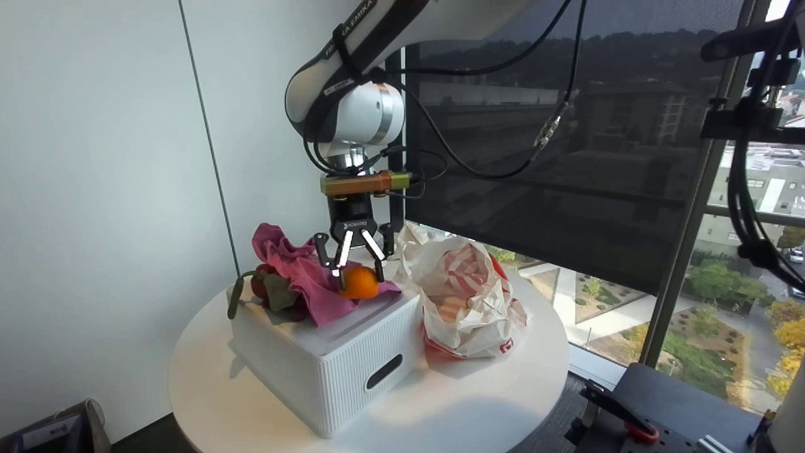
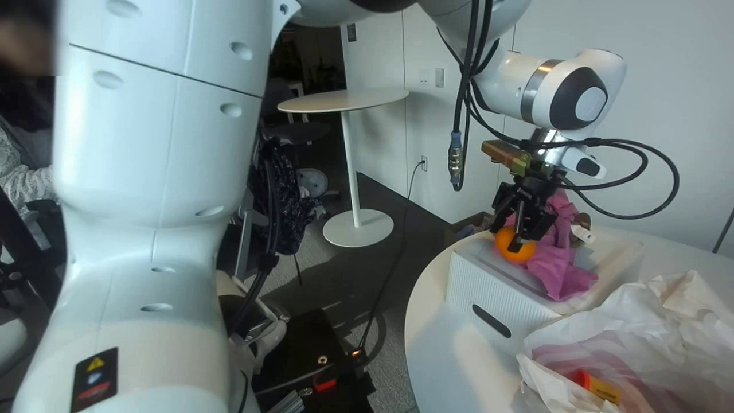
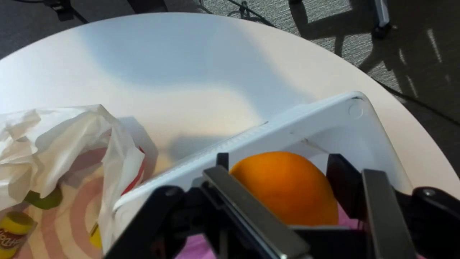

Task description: Put the items in the plastic bag on the white basket

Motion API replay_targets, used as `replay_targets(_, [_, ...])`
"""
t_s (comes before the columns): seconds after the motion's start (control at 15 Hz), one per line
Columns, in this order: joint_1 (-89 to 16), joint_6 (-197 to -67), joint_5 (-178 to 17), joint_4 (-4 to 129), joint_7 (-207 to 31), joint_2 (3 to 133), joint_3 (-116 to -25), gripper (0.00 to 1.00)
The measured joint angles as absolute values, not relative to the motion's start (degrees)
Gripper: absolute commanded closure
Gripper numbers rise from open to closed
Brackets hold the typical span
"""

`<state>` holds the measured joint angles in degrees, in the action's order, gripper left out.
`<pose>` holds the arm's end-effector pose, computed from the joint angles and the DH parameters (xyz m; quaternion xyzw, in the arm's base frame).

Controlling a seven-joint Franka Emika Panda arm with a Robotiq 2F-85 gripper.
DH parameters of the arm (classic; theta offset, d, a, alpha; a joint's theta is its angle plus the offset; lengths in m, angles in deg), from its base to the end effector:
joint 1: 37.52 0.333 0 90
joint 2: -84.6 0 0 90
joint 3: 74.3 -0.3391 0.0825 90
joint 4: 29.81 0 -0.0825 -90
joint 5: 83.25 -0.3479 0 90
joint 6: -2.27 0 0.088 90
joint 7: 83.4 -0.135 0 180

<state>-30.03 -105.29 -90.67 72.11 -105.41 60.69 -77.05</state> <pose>0.5737 0.1149 0.3182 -0.9764 0.1303 0.1709 0.0211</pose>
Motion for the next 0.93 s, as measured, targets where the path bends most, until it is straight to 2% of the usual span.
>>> replay_targets(0.47, [-26.6,-121.5,-89.1,73.0,-100.7,54.3,-79.0,0.55])
replay_targets(0.53, [-26.6,-122.3,-89.0,73.2,-100.2,54.3,-79.0,0.11])
replay_targets(0.67, [-26.7,-123.1,-89.0,73.5,-99.6,54.4,-79.0,0.01])
replay_targets(0.93, [-27.7,-119.1,-91.4,73.3,-98.4,55.2,-79.1,0.00])
